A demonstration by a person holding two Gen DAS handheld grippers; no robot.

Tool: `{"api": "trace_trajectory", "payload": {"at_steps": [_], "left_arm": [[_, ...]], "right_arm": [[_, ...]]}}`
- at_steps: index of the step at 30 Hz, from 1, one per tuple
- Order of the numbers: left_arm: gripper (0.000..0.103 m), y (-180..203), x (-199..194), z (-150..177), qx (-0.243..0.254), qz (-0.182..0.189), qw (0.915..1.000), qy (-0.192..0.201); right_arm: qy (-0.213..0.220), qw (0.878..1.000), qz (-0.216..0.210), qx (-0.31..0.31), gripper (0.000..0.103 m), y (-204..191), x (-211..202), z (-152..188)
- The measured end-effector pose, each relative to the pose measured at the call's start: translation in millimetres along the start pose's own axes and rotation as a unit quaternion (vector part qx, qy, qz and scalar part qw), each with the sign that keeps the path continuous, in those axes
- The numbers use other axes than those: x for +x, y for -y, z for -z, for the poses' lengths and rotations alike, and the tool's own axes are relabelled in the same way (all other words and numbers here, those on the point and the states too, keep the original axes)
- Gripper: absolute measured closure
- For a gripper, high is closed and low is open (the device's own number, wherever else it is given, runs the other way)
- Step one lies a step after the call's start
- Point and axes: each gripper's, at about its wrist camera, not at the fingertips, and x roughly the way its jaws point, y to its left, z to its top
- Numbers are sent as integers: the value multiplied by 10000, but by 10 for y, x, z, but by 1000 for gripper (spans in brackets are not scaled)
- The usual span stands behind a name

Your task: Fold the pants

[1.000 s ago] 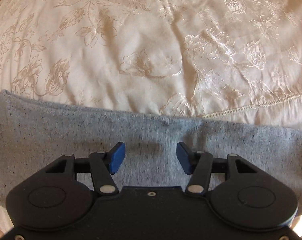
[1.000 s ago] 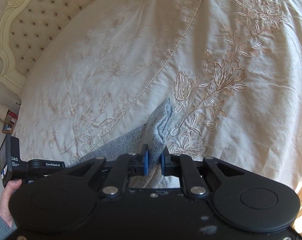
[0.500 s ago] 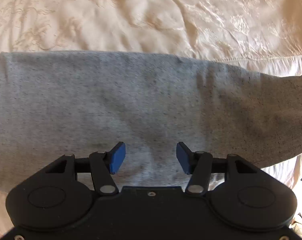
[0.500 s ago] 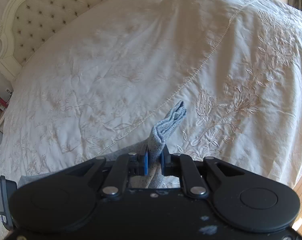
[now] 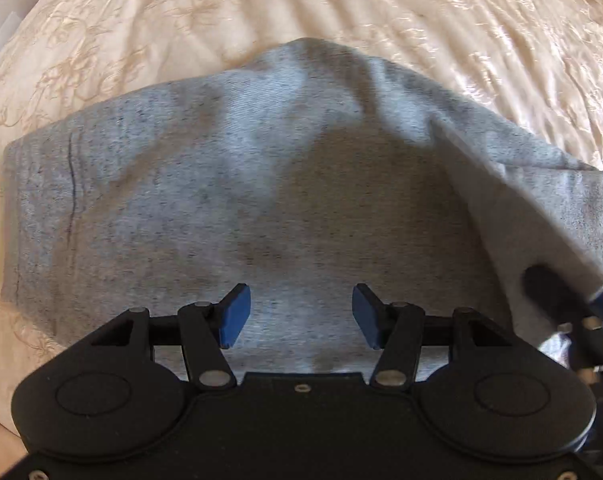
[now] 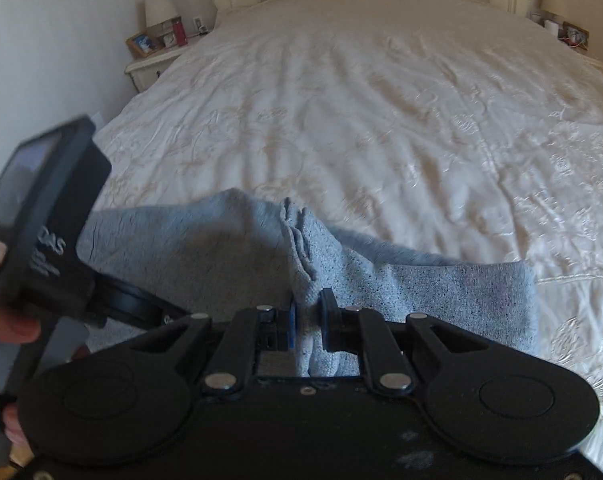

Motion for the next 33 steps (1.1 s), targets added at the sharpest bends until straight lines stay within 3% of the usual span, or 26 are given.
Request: {"api": "trace_trajectory", "payload": {"at_steps": [4, 5, 9, 11, 15, 18, 21, 22, 24, 27, 31, 33], "left_arm": [[43, -254, -45, -2, 71, 17, 10000, 43], [43, -266, -69, -11, 90, 56, 9999, 77], [43, -169, -234, -75, 251, 251, 9988, 336], [42, -35, -242, -160, 390, 382, 9973, 485], [42, 329, -260, -148, 722, 633, 9939, 539], [42, 602, -72, -54, 866, 674, 9936, 271], [42, 711, 194, 110, 834, 511, 9950, -188], [40, 716, 284, 196, 814, 354, 9956, -303], [35, 695, 371, 256, 686, 261, 9970, -233], [34, 655, 336, 221, 374, 293, 9985, -254], [34, 638, 290, 201, 170, 233, 9993, -256], [34, 636, 238, 239, 62, 180, 9996, -206]], "right_arm": [[-709, 9974, -55, -143, 79, -363, 484, 286], [-665, 9976, -137, -118, 74, -378, 457, 304], [-435, 9955, -838, -110, 73, -312, 81, 289], [-309, 9950, -949, -59, 72, -200, -117, 262], [-100, 9983, -459, 347, 70, 284, -273, 224], [-206, 9935, 227, 1097, 70, 797, -133, 201], [-617, 9839, 556, 1582, 74, 1286, 121, 259], [-839, 9801, 596, 1699, 77, 1414, 210, 309], [-1352, 9704, 653, 1892, 103, 1610, 391, 407], [-1523, 9679, 448, 1948, 98, 1724, 373, 385], [-871, 9774, 382, 1887, 92, 1850, 237, 149], [-874, 9777, 444, 1856, 93, 1962, 368, 40]]}}
